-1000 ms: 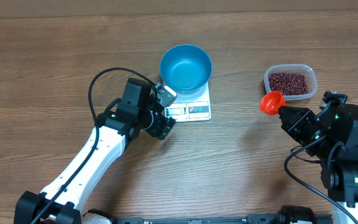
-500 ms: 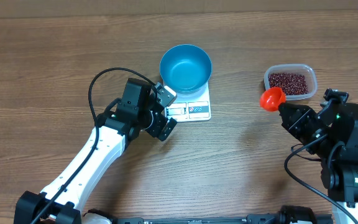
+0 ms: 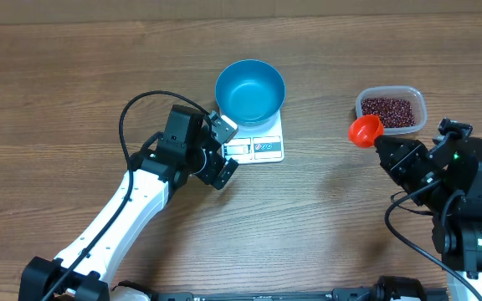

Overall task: Scoop item into bowl and weigh 150g on scale
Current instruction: 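Move the held scoop with the right gripper toward the bean tub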

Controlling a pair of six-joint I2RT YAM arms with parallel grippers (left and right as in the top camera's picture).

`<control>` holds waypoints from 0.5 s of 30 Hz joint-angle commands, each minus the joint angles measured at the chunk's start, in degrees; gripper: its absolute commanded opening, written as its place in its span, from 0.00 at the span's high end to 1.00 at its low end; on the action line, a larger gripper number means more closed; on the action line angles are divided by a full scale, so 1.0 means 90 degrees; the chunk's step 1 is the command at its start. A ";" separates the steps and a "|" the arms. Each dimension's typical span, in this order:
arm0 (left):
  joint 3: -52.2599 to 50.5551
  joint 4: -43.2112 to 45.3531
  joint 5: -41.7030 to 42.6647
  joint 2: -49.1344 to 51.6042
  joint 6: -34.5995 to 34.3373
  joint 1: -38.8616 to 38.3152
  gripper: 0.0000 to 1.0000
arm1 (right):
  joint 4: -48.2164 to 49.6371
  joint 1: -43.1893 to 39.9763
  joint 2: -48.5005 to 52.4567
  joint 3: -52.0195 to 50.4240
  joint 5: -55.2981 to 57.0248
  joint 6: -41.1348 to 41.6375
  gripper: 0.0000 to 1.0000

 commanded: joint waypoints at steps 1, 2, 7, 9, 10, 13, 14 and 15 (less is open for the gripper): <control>-0.0068 0.0036 0.0073 0.0051 -0.0039 -0.0002 0.00 | 0.0126 -0.0024 -0.0061 0.0221 -0.0032 0.0211 0.96; -0.0068 0.0036 0.0070 0.0051 -0.0039 -0.0002 0.00 | 0.0138 -0.0024 -0.0061 0.0221 -0.0032 0.0211 0.96; -0.0068 0.0036 0.0070 0.0051 -0.0039 -0.0002 0.00 | 0.0160 -0.0024 -0.0061 0.0221 -0.0032 0.0209 0.96; -0.0068 0.0036 0.0070 0.0051 -0.0039 -0.0002 0.00 | 0.0153 -0.0024 -0.0061 0.0221 -0.0032 0.0206 0.96; -0.0068 0.0036 0.0070 0.0051 -0.0039 -0.0002 0.00 | 0.0155 -0.0024 -0.0061 0.0221 -0.0032 0.0206 0.96; -0.0068 0.0036 0.0070 0.0051 -0.0039 -0.0002 0.00 | 0.0163 -0.0024 -0.0061 0.0221 -0.0029 0.0209 0.96; -0.0068 0.0036 0.0070 0.0051 -0.0039 -0.0002 0.00 | 0.0160 -0.0024 -0.0061 0.0221 -0.0032 0.0206 0.96; -0.0068 0.0036 0.0070 0.0051 -0.0039 -0.0002 0.00 | 0.0160 -0.0024 -0.0061 0.0221 -0.0032 0.0209 0.96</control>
